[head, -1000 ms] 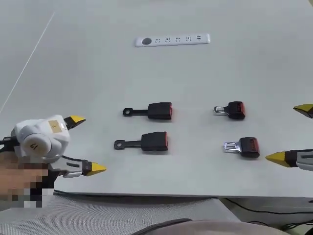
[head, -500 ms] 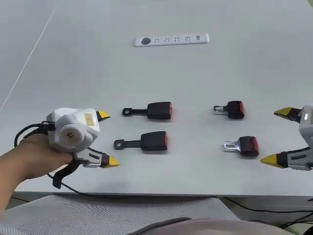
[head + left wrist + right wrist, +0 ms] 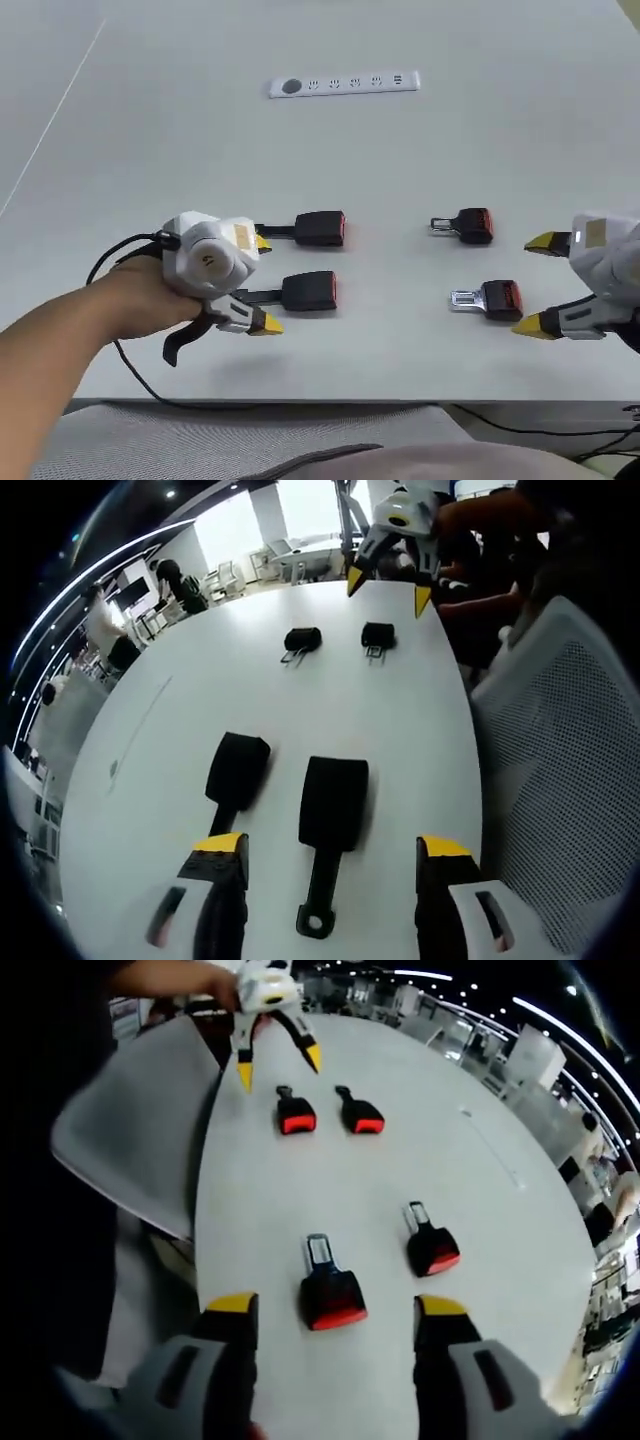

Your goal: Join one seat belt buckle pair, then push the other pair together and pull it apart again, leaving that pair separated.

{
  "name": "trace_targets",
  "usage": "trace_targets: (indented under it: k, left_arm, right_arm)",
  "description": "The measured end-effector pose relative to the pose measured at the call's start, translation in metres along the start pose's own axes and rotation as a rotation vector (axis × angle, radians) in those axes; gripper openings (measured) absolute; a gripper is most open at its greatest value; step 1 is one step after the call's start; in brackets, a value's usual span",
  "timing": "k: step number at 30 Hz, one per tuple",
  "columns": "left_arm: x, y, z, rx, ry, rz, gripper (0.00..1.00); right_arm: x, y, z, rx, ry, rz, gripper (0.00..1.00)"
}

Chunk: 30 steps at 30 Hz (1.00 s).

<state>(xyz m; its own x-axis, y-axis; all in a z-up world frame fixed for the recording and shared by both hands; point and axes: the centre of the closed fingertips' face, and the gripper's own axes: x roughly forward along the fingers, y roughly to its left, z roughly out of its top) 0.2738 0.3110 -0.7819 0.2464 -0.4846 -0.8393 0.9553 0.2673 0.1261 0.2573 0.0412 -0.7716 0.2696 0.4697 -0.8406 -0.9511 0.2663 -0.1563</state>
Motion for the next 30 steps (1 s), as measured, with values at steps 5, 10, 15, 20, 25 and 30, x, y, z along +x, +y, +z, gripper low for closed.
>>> trace_targets:
  k: [5,10,15,20,25,30]
  left_arm:
    - [0.01,0.004,-0.003,-0.022,0.008,-0.019,0.64]
    - [0.021,0.001,-0.006,-0.014,0.021,-0.049,0.57]
    - [0.031,-0.001,-0.009,-0.002,0.045,-0.066,0.55]
    - [0.038,0.002,-0.013,0.005,0.072,-0.074,0.47]
    - [0.043,0.001,-0.011,-0.012,0.07,-0.085,0.42]
    - [0.047,0.003,-0.009,0.0,0.074,-0.101,0.4]
  right_arm:
    - [0.011,0.001,-0.006,-0.03,0.017,0.037,0.58]
    - [0.018,0.001,-0.01,-0.048,0.02,0.07,0.5]
    - [0.025,0.001,-0.013,-0.055,0.031,0.102,0.45]
    - [0.03,0.002,-0.017,-0.067,0.045,0.138,0.41]
    - [0.034,-0.001,-0.019,-0.071,0.058,0.154,0.38]
    - [0.04,0.003,-0.022,-0.073,0.075,0.196,0.36]
